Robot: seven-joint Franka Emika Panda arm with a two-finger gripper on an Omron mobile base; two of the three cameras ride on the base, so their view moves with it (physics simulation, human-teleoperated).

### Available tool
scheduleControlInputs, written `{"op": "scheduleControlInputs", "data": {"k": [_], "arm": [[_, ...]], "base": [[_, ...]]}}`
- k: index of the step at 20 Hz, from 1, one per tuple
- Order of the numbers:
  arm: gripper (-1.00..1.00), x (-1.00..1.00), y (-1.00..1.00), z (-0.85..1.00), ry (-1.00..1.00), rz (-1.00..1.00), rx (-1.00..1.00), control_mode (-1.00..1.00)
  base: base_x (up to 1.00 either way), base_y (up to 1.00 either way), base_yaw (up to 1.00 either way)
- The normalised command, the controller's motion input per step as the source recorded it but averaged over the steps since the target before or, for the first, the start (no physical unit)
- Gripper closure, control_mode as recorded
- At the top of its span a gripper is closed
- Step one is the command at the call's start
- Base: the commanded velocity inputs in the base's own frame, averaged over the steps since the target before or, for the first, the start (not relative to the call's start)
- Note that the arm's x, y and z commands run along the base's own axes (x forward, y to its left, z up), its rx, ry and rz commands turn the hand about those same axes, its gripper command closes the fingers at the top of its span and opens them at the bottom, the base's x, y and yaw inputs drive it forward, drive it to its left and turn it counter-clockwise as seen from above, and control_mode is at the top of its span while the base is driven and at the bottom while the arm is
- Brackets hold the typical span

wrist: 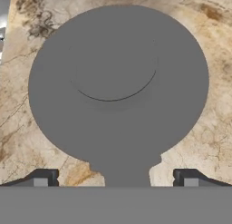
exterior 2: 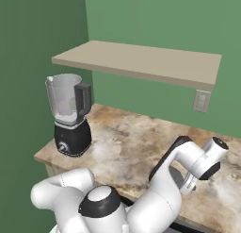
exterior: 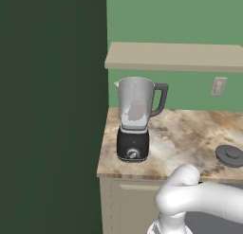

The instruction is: Grab the onion and lemon from the fridge, place them in the blender, close the lid, and turn on the blender to create a marinade.

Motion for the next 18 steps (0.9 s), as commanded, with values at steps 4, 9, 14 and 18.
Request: {"op": "scheduleControlInputs", "data": {"k": [4,9,14,18], "arm": [[-1.0,0.0,-0.18,-0.21,0.0,0.0,0.0,-1.0],[-1.0,0.05,-0.1,-0.17,0.0,0.0,0.0,-1.0],[-1.0,0.08,-0.04,-0.13,0.01,0.0,0.0,-1.0],[-1.0,0.1,0.0,-0.12,0.03,0.0,0.0,-1.0]], "base": [[0.0,0.0,0.0],[0.0,0.0,0.0],[0.0,0.0,0.0],[0.0,0.0,0.0]]}}
